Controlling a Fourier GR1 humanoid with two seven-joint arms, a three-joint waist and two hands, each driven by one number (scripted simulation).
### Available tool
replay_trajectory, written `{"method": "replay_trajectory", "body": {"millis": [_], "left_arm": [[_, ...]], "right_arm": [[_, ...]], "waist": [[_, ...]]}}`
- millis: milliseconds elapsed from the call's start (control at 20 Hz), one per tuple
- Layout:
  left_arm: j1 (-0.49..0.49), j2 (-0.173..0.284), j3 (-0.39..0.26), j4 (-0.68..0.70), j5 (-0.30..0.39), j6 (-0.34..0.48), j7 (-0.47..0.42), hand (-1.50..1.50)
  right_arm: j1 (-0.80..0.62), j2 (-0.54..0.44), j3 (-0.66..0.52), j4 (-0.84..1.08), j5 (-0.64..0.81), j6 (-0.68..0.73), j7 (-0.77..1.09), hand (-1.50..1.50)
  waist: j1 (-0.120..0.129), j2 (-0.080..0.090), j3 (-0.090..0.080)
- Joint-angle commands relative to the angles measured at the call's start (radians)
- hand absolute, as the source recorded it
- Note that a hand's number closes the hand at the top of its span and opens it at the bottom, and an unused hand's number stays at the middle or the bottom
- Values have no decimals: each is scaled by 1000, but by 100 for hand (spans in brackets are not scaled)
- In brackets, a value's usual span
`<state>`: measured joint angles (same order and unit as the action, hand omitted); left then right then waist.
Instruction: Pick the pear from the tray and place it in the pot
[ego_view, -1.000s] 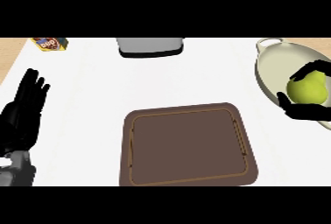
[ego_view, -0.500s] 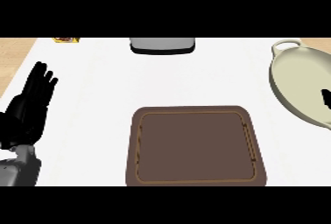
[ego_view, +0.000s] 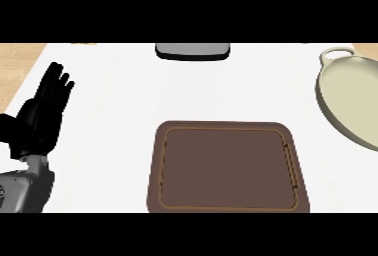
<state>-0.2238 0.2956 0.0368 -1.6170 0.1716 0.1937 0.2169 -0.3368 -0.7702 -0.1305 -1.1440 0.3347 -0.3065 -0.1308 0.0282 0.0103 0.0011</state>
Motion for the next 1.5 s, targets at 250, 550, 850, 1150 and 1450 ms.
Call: {"method": "replay_trajectory", "body": {"millis": [250, 550, 850, 1150, 1450], "left_arm": [[7, -30, -18, -20, -26, 8, 4, 0], [-22, -14, 6, -1, -8, -19, -3, 0], [-33, -18, 13, 13, -5, -21, -1, 0], [-45, -28, 12, 38, -18, -12, -12, 0], [-17, -26, 9, 8, -12, -25, 5, 0]], "right_arm": [[-276, 22, -7, 580, 141, -84, -246, 150], [-357, 59, -53, 786, 91, 26, -237, -150], [-406, 94, -103, 866, 12, 227, -379, -150], [-444, 61, -281, 893, -168, 346, -505, -150], [-387, -27, -380, 975, -260, 500, -553, -150]], "waist": [[14, 2, 2], [27, 9, 3], [23, 10, 4], [18, 12, 6], [14, 10, 5]]}}
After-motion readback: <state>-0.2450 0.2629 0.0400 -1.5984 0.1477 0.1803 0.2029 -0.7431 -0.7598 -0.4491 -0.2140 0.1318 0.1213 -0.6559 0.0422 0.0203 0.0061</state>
